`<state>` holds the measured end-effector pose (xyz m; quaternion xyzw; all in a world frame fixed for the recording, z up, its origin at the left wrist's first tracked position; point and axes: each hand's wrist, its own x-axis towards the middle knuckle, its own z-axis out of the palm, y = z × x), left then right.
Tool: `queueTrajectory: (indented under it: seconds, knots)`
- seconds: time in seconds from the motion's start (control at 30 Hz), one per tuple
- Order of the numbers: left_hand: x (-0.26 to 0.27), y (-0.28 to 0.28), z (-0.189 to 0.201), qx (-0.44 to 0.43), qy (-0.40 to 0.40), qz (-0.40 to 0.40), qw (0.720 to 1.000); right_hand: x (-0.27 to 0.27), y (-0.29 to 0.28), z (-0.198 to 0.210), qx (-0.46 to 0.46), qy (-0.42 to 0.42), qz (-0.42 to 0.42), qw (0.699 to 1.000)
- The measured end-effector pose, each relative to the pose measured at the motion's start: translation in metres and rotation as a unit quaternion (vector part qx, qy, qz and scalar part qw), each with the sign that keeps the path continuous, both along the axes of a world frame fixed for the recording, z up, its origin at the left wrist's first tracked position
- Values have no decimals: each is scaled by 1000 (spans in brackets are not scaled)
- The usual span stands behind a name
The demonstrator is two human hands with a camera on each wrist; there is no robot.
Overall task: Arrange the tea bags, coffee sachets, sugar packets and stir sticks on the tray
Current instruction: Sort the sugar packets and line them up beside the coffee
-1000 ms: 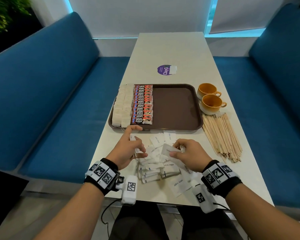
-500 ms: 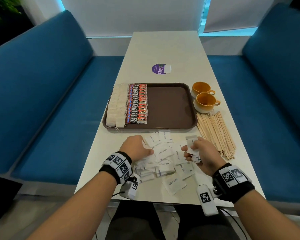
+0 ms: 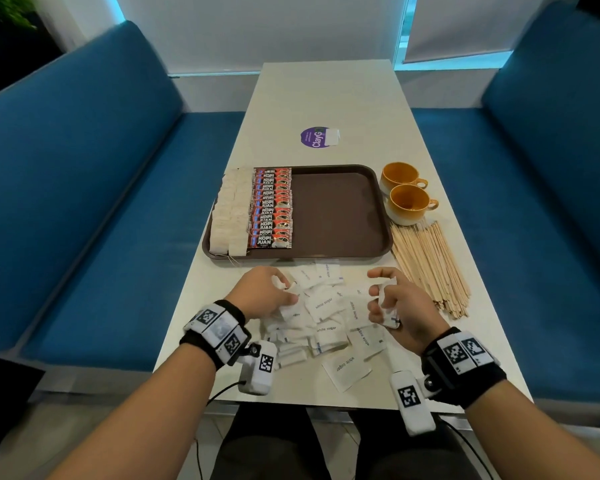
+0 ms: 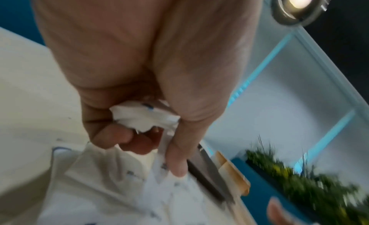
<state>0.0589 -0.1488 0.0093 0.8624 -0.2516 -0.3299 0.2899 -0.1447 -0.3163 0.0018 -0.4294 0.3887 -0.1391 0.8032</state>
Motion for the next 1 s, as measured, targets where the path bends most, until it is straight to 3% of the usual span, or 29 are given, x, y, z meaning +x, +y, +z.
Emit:
queueTrajectory:
  seconds: [0.13, 0.3, 0.37, 0.4, 0.47, 0.53, 0.6, 0.67, 0.7, 0.83, 1.0]
  knots:
    - [4, 21, 4, -124, 136, 97, 978, 4, -2, -5, -31, 17, 1, 999]
    - [-1, 37, 11, -294, 342, 213, 867, 17, 3, -7, -150, 74, 62, 984]
    - [-3, 41, 14, -334, 392, 231, 826, 25, 6, -3, -232, 106, 112, 960]
    - [-3, 43, 14, -343, 399, 232, 818, 28, 8, 0, -267, 118, 142, 946]
    - [-2, 43, 14, -342, 376, 234, 829, 37, 10, 7, -329, 131, 198, 914]
    - [0, 40, 11, -320, 318, 228, 863, 46, 12, 13, -430, 149, 262, 851]
    - [2, 35, 6, -264, 225, 192, 918, 53, 14, 13, -517, 166, 336, 769]
    - [7, 29, -1, -156, 92, 125, 976, 59, 15, 8, -551, 190, 389, 714]
    - [10, 25, -6, -95, 31, 89, 991, 61, 16, 5, -562, 199, 403, 695]
    - [11, 16, -20, 91, -97, -28, 991, 64, 20, -3, -584, 211, 425, 659]
    - [9, 10, -21, 135, -133, -73, 979, 65, 22, -5, -586, 224, 419, 656]
